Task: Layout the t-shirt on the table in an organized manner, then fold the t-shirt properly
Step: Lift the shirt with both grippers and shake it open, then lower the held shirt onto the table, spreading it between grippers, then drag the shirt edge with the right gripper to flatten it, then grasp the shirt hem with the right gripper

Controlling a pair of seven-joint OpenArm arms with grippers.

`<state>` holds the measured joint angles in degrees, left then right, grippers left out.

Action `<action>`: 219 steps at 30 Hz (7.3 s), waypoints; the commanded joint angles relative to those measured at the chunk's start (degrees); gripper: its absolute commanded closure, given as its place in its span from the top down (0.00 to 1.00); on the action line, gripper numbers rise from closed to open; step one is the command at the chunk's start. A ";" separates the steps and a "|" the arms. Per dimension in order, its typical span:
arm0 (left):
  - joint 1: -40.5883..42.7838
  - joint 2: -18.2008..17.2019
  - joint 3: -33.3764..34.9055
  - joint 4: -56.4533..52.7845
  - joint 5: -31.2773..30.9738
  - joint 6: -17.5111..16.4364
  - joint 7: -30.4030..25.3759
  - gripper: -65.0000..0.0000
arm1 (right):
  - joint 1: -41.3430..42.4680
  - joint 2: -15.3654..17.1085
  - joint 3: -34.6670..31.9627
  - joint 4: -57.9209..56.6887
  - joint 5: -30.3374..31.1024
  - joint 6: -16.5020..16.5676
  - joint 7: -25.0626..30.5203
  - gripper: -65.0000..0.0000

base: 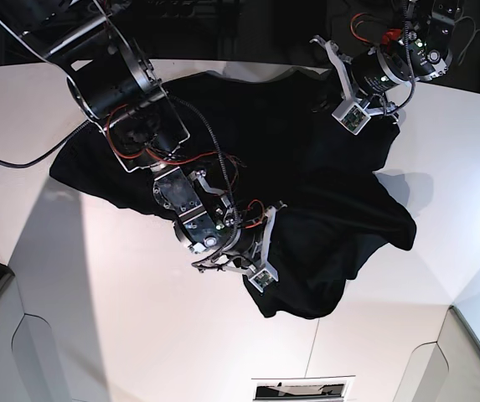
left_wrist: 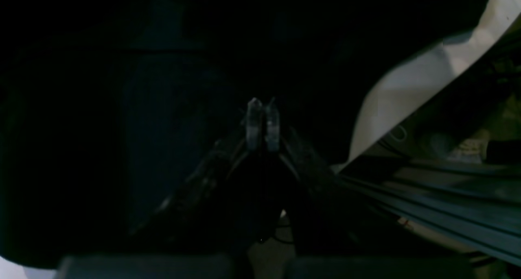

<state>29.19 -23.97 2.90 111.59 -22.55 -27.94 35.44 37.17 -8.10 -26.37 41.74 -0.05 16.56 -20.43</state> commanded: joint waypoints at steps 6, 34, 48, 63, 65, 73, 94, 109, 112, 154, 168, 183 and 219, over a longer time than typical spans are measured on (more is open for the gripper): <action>1.14 -0.52 -0.35 -1.73 0.68 -0.22 -1.18 0.00 | 2.08 0.00 0.09 -0.87 -4.15 0.13 -0.24 0.00; -22.67 -7.61 -8.48 -26.32 4.70 -0.22 -4.00 0.00 | -15.21 19.78 0.11 29.42 -1.90 -8.48 -15.93 0.00; -49.05 -7.02 8.39 -50.84 6.95 0.52 -7.17 0.00 | -32.35 27.47 0.28 47.36 -2.78 -11.26 -21.18 0.00; -65.59 -3.63 11.08 -56.54 9.09 1.79 -7.93 0.00 | -52.59 23.43 0.42 62.25 -2.43 -11.89 -19.85 0.00; -66.38 -2.62 11.08 -56.54 9.07 1.79 -6.97 0.00 | -53.53 22.60 0.44 63.14 -2.80 -11.91 -19.19 0.00; -64.92 -4.39 11.06 -53.99 -1.05 -1.49 2.86 0.00 | -50.53 20.28 2.58 64.98 -7.69 -14.49 -19.21 0.00; -43.60 -10.29 11.02 -45.51 -3.26 -1.79 -0.79 0.00 | -24.74 14.69 18.12 40.41 2.43 -6.58 -10.88 0.00; -51.82 -8.76 11.02 -57.09 5.81 2.49 -3.93 0.00 | -21.64 15.06 29.55 30.80 -1.05 -6.27 -11.85 0.00; -55.89 -6.67 11.02 -61.40 7.67 1.49 -3.93 0.00 | -21.64 15.06 32.92 30.80 -0.31 -6.25 -12.81 0.00; -62.20 -4.83 11.06 -54.38 -7.17 -3.34 11.63 0.00 | -33.73 22.49 54.66 44.44 26.95 2.56 -19.47 0.00; -43.95 -6.54 11.06 -42.34 -6.14 -0.81 11.87 0.00 | -32.11 22.34 52.54 41.22 30.91 5.79 -16.92 0.55; -41.55 -6.49 11.02 -42.34 0.17 -0.76 9.33 0.00 | -27.08 22.25 49.86 32.79 27.26 7.91 -12.68 0.00; -51.19 -10.97 11.02 -48.06 7.67 -0.26 3.93 0.00 | -29.88 19.45 55.84 46.45 36.22 13.25 -19.43 0.64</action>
<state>-20.47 -34.15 14.13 62.59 -14.59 -27.79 40.34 6.37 10.79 29.10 87.26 34.94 29.34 -41.23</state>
